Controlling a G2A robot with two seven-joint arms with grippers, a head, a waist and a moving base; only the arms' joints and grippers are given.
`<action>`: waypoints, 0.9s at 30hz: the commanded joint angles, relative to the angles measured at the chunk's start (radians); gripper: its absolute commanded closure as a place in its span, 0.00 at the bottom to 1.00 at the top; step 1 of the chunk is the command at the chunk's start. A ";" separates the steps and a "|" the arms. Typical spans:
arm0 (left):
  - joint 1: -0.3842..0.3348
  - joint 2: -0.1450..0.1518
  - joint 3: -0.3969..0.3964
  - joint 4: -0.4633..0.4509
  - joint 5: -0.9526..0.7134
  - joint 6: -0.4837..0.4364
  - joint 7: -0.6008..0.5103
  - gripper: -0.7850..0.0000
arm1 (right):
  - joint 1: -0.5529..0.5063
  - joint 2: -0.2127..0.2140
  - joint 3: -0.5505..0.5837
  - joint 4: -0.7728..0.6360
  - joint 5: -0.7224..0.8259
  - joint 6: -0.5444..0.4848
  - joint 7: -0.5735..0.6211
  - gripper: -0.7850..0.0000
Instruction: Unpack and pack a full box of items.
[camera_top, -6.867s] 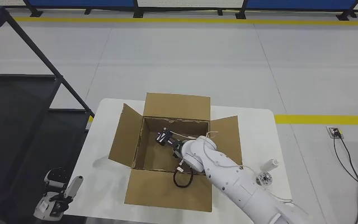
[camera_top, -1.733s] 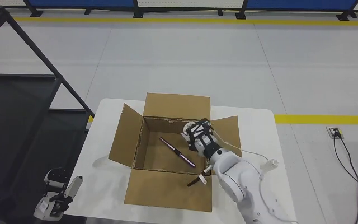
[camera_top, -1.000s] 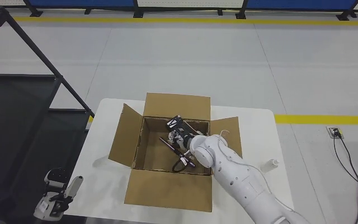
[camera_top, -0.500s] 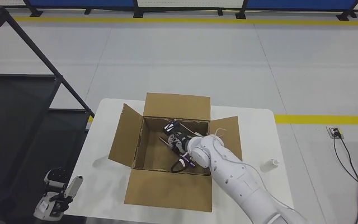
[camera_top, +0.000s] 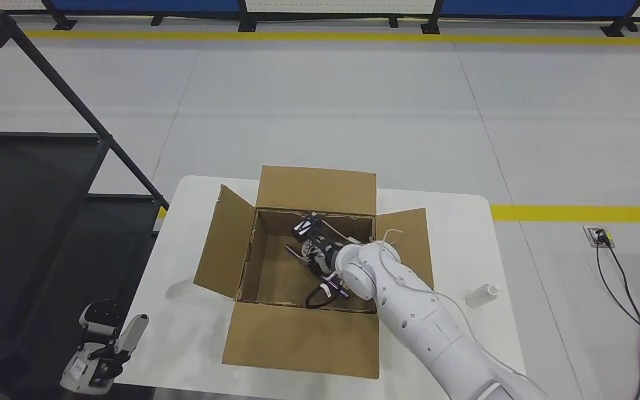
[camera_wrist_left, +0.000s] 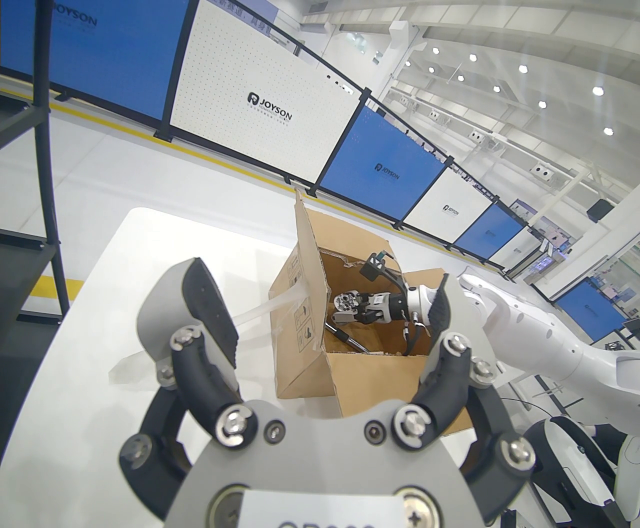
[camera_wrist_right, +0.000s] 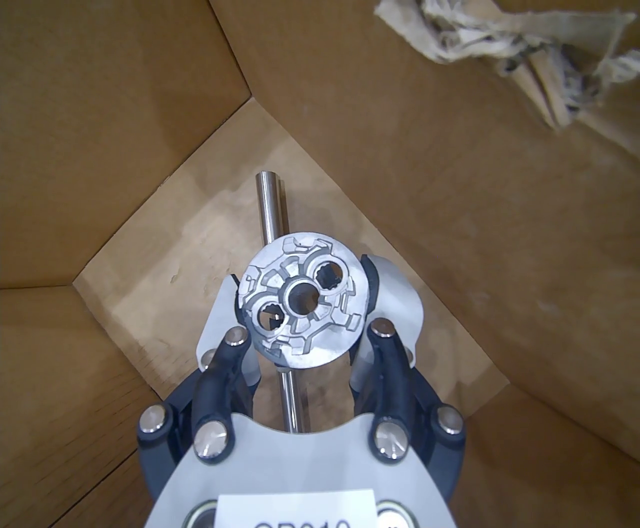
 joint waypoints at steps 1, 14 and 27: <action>0.000 0.000 0.000 0.000 0.000 0.000 0.000 0.00 | -0.005 0.000 0.004 -0.007 -0.004 0.004 -0.001 0.51; 0.000 0.000 0.000 0.000 0.000 0.000 0.000 0.00 | -0.045 0.011 0.034 -0.075 -0.048 0.033 0.015 0.23; 0.000 0.000 0.000 0.000 0.000 0.000 0.000 0.00 | -0.210 0.066 0.125 -0.401 -0.160 0.035 0.035 0.22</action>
